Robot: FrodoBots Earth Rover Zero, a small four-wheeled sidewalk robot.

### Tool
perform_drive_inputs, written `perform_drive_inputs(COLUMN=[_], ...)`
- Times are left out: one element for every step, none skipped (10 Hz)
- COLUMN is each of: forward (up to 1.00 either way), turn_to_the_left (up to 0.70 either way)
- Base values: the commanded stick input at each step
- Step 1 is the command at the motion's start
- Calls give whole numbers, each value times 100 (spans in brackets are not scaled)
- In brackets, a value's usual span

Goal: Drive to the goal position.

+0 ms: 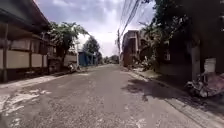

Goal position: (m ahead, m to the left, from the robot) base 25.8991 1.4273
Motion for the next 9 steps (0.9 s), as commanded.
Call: perform_drive_inputs(forward=[70, 70, 70, 70, 70, 70, 70, 70, 70], turn_to_the_left=[0, 0, 0, 0, 0, 0, 0, 0, 0])
